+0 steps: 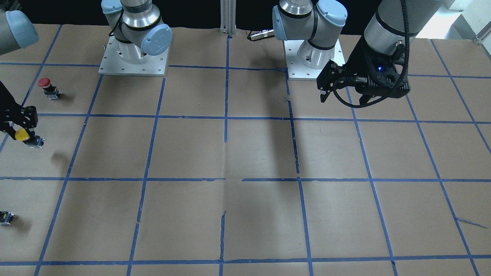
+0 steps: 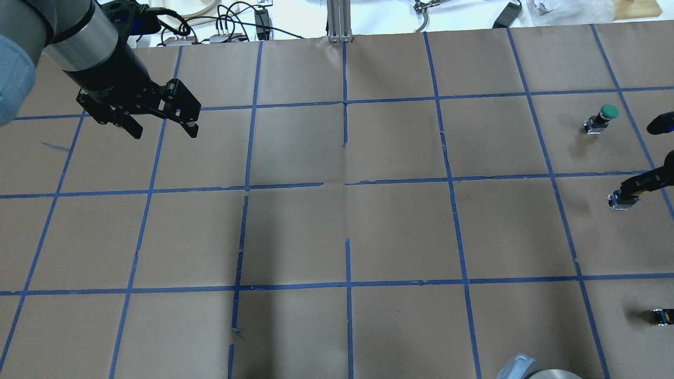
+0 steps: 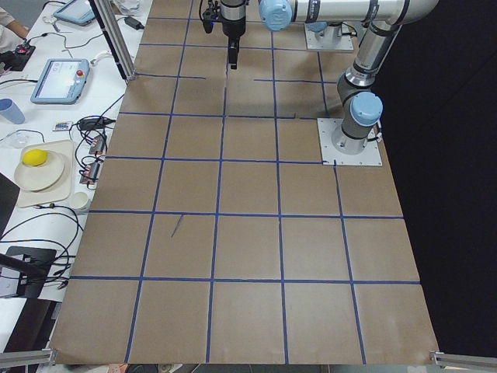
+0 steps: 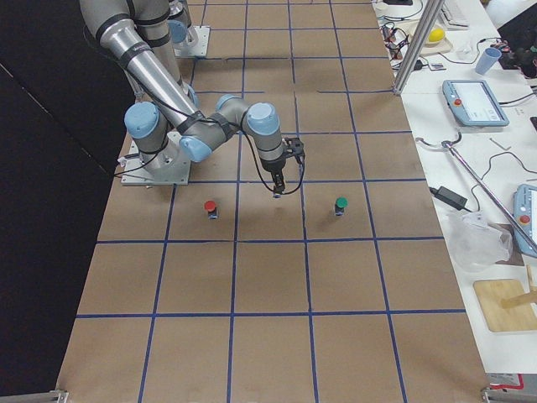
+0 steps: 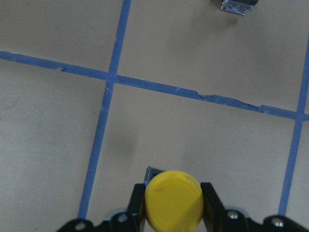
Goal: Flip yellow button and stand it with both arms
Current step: 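Lower the button upright onto the table with the right gripper and release it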
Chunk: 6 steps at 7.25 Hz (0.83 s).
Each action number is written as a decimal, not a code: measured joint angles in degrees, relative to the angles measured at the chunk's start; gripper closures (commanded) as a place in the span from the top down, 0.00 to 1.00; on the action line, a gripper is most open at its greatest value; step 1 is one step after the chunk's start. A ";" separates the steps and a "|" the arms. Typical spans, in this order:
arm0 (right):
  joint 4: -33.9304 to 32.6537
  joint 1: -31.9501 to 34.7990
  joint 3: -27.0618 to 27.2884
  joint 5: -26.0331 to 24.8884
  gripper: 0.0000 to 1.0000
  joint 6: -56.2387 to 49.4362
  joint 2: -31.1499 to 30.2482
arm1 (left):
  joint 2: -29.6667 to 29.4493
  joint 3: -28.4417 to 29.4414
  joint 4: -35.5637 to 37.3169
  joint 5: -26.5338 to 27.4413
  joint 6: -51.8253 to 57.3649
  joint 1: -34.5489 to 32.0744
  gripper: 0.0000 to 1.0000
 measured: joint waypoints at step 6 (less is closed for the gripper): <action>-1.57 -3.58 0.02 0.02 0.27 -1.16 3.58 | -0.51 2.72 -3.85 1.62 0.65 0.27 1.00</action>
